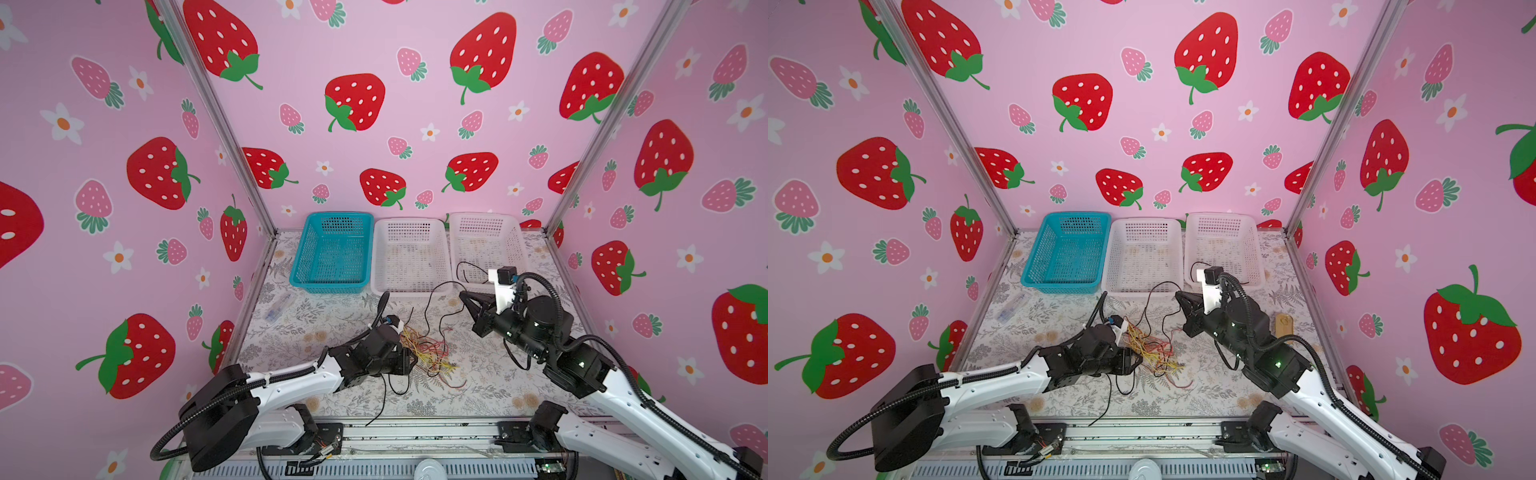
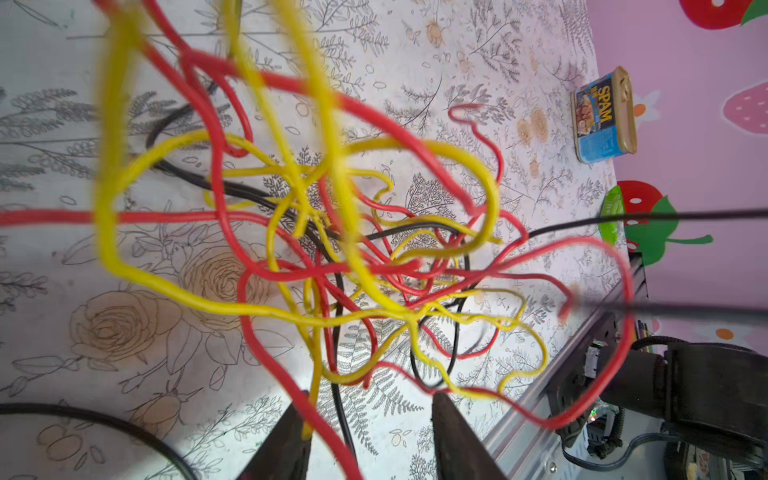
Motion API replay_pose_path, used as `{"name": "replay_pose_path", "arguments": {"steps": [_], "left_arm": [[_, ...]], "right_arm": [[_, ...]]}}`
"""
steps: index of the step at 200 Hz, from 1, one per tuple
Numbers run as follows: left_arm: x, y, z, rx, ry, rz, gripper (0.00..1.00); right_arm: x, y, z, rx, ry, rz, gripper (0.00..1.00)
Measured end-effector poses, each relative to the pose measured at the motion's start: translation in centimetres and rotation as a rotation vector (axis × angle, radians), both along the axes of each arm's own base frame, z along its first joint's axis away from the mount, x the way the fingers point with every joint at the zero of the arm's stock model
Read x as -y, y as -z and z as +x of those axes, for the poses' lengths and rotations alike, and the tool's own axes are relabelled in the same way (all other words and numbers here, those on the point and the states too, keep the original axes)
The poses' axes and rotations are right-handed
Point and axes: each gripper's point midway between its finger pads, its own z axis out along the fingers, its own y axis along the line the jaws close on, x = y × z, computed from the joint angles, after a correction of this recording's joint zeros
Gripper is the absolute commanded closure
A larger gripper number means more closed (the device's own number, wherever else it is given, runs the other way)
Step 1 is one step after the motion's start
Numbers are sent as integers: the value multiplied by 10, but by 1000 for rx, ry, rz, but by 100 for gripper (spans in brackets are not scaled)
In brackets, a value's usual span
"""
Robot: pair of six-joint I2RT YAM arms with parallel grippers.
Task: Untangle the cables
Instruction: 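Lift the black wire high with the right gripper, pulling it from the tangle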
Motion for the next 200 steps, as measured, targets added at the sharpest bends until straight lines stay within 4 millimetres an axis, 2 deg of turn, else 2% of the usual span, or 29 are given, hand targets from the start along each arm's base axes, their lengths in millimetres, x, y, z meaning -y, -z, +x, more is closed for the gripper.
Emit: {"name": "replay_pose_path", "arguments": {"steps": [72, 152, 200], "left_arm": [[-2, 3, -1, -3, -1, 4, 70], [-2, 4, 0, 1, -4, 6, 70], [-2, 4, 0, 2, -6, 8, 72]], "right_arm": [[14, -70, -3, 92, 34, 29, 100], [45, -145, 9, 202, 191, -18, 100], [51, -192, 18, 254, 259, -50, 100]]}}
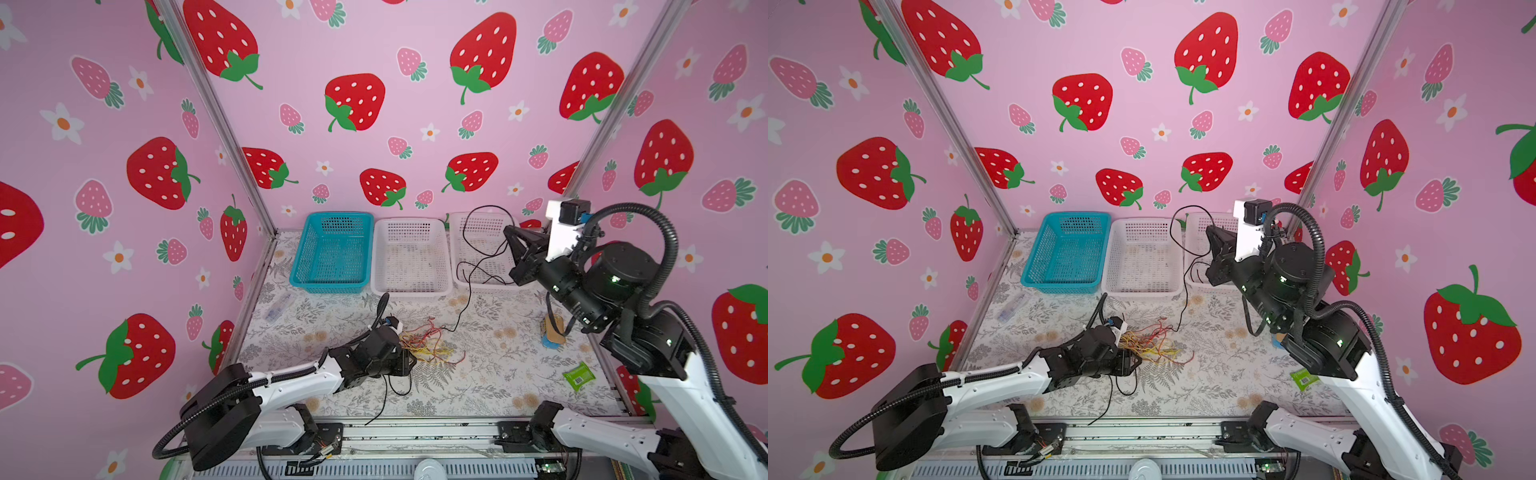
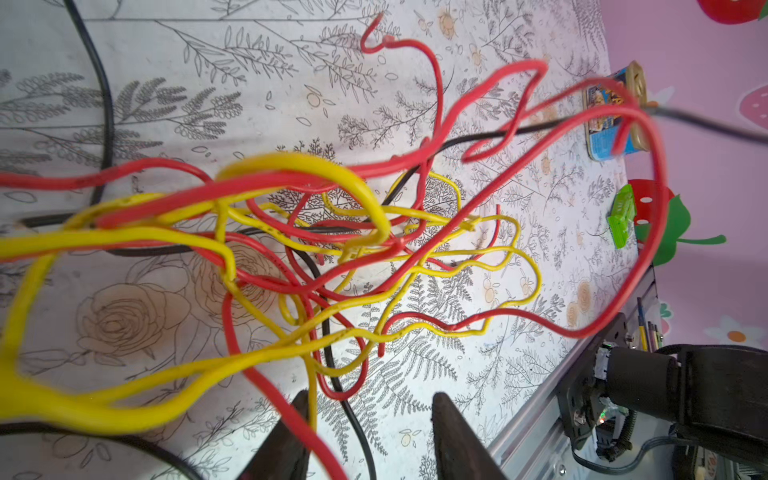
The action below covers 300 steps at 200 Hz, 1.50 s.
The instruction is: Untangle the cables
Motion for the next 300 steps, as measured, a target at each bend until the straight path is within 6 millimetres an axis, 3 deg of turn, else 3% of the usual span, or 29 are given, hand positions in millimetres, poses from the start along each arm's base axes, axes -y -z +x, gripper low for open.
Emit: {"name": "replay_pose_path", "arguments": {"steps": [38, 84, 143, 153, 184, 207, 226, 241, 258, 274, 300], "left_arm": [[0, 6, 0, -10, 0, 14, 74], [-1, 9, 0, -16, -2, 24, 83], [-3, 9, 2, -6, -12, 32, 93], [-3, 9, 2, -5, -11, 33, 100], [-4, 10, 3, -1, -16, 36, 100], [-4, 10, 3, -1, -16, 36, 100], [-4, 7, 3, 4, -17, 31, 100], [-4, 1, 3, 13, -17, 20, 100], [-4, -5, 5, 28, -21, 7, 100], [-4, -8, 5, 35, -20, 2, 100], [-5, -11, 5, 39, -21, -2, 100]], "right_arm": [[9, -45, -4, 55, 21, 8, 100], [23, -91, -10, 110, 47, 36, 100], [26, -103, -12, 116, 51, 28, 100], [28, -110, -13, 125, 51, 36, 100], [33, -125, -19, 154, 45, 64, 100], [27, -121, -20, 145, 19, 54, 100], [14, -100, -15, 98, -10, 22, 100], [-2, -63, -8, 31, -44, -38, 100], [-21, -4, -2, -71, -91, -124, 100], [-36, 65, 5, -189, -113, -213, 100], [-33, 167, 2, -353, -102, -321, 100]]}}
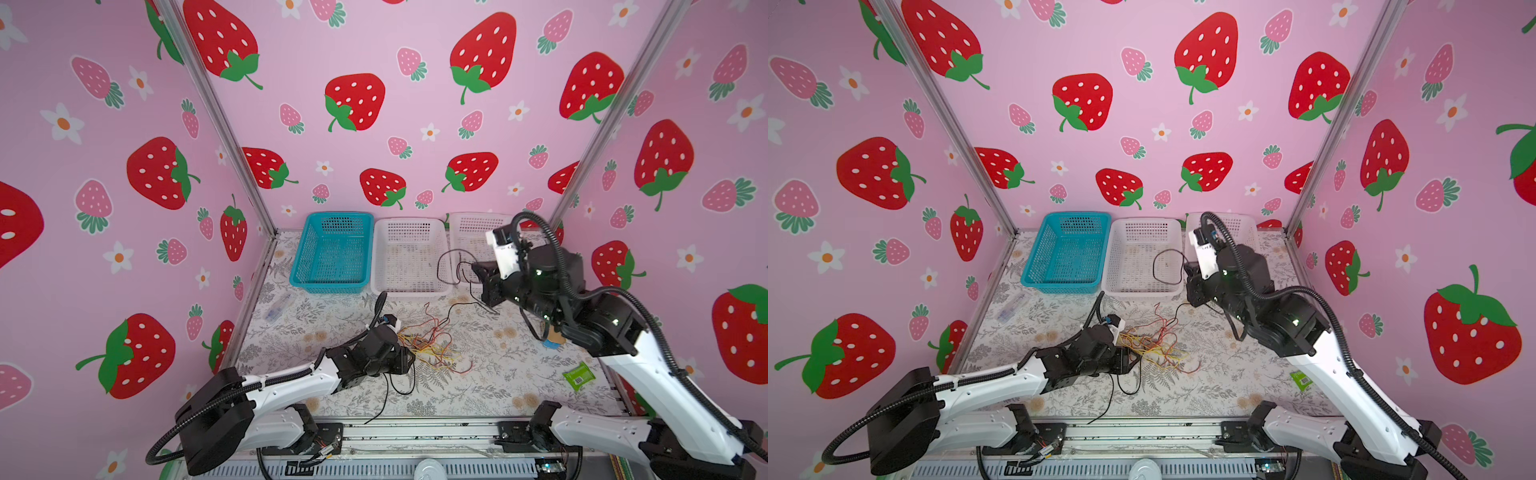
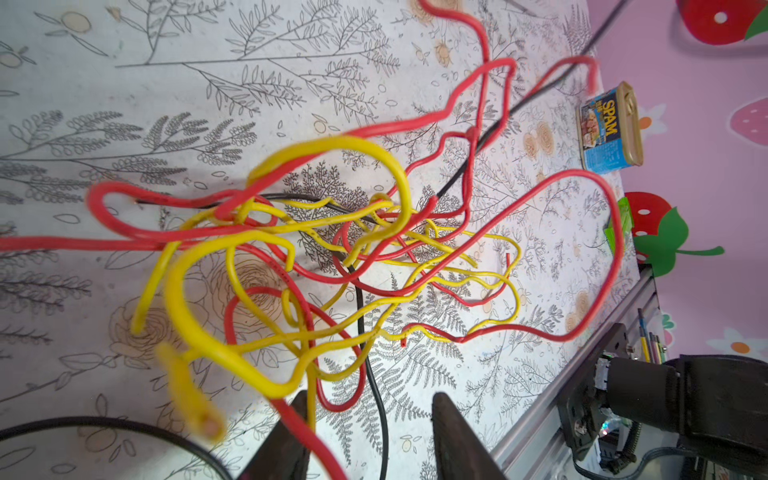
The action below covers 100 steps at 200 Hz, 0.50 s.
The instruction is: Untangle the cables
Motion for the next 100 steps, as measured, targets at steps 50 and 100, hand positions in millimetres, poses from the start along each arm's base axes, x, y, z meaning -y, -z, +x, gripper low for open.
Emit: {"name": "replay_pose_path", "arguments": {"steps": [50, 100], "left_arm": [[-1, -7, -1, 13, 2, -12, 100], [-3, -13, -2, 19, 2, -22, 100]], "right_arm": [[20, 91, -14, -116, 56, 4, 100], [32, 180, 2, -261, 134, -35, 100]]}}
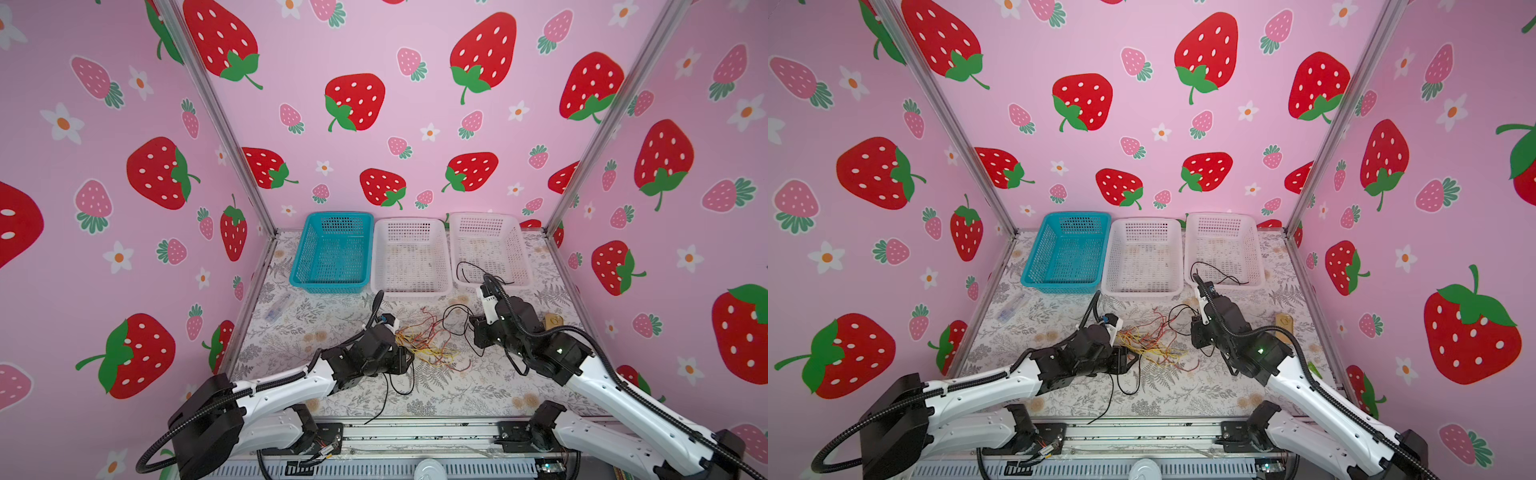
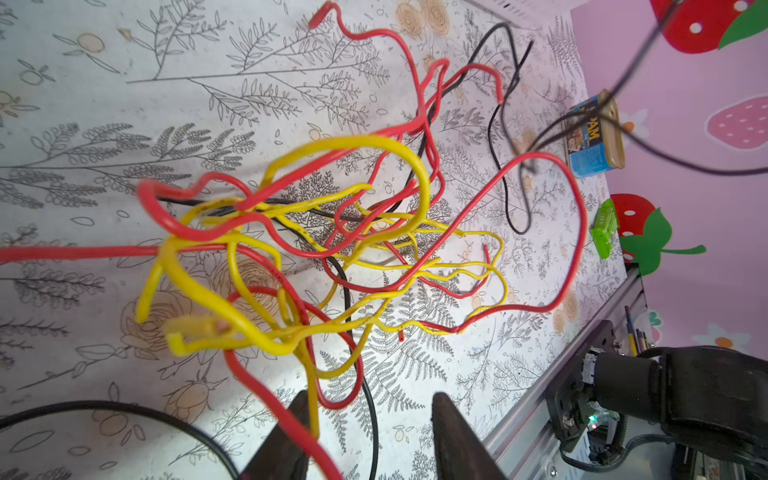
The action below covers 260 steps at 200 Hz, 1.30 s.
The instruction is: Untangle the cables
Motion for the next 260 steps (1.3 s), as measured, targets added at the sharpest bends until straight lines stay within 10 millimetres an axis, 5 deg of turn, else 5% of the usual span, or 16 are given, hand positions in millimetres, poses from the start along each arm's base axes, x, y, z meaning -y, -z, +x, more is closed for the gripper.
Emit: {"name": "replay_pose_path", "arguments": {"steps": [50, 111, 169, 260], "left_arm": [[-2, -8, -2, 13, 1, -16, 100], [-4, -7, -3, 8, 3, -9, 100], [-2, 0, -6, -6, 13, -9, 100], [3, -1, -4, 0, 20, -31, 100]], "right_arm": [[27, 37, 32, -59, 119, 45, 96], [15, 86, 38, -160, 122, 91, 76], [-11, 94, 50, -194, 120, 248, 55], [-35, 91, 65, -253, 175, 465, 45]]}}
